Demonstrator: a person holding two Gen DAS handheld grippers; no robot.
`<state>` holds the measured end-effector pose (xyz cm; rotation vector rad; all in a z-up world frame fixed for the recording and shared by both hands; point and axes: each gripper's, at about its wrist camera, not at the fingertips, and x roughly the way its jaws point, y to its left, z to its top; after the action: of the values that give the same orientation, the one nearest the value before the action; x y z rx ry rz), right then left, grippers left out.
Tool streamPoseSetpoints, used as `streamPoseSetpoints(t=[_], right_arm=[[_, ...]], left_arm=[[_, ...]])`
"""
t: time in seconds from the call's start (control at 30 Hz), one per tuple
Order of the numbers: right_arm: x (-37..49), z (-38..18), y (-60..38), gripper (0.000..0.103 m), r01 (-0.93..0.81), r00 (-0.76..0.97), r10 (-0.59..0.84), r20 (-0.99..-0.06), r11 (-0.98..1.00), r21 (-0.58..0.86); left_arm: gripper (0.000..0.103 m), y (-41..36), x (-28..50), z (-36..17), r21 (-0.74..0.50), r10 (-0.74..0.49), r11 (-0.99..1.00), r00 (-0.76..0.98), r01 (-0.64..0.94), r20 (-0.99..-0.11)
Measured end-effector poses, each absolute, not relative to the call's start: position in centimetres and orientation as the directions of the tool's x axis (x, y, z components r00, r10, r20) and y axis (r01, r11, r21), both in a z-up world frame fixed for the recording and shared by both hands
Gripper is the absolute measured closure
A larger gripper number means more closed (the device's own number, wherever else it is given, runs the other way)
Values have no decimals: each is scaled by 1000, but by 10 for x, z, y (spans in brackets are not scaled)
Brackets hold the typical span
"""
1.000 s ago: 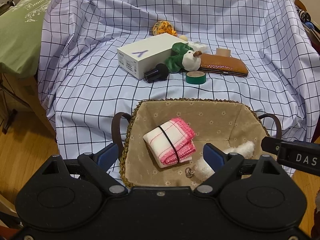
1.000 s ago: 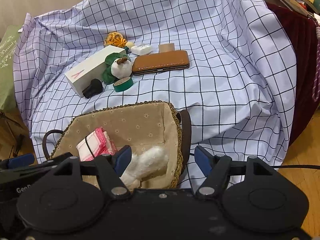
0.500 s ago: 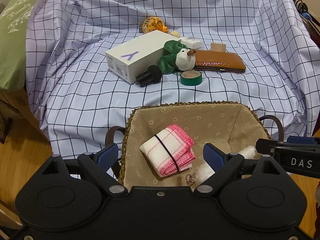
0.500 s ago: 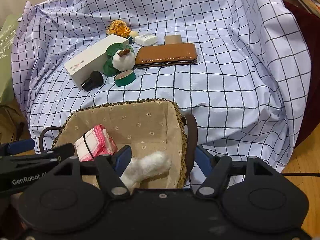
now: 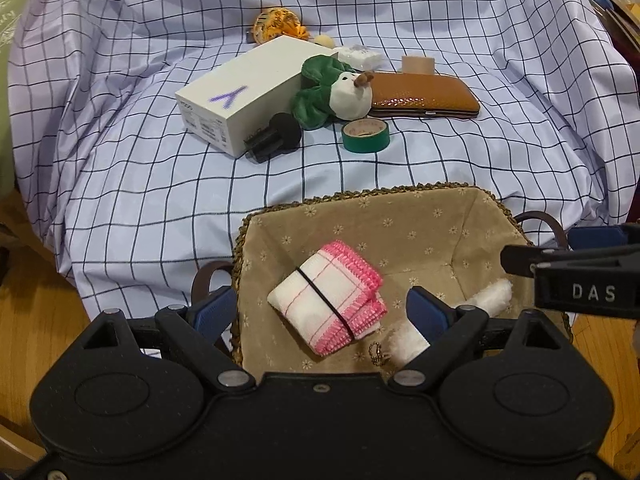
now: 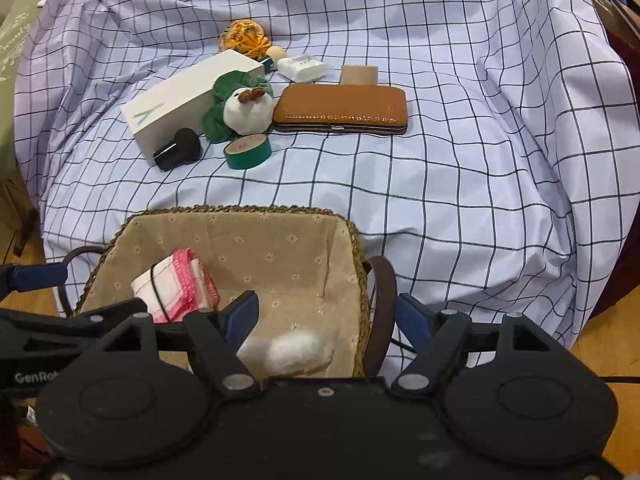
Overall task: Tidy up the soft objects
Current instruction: 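Move both tools toward the gold pouch and white soap box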
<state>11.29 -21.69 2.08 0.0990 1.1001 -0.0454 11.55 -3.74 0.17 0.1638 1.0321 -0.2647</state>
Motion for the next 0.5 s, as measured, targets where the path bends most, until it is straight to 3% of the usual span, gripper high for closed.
streamPoseSetpoints(t=[0.5], right_arm=[[162,12,-219,29,107,474,14,-880,992,74]], left_arm=[[14,-42,163,15,17,-150,953,516,304,-843]])
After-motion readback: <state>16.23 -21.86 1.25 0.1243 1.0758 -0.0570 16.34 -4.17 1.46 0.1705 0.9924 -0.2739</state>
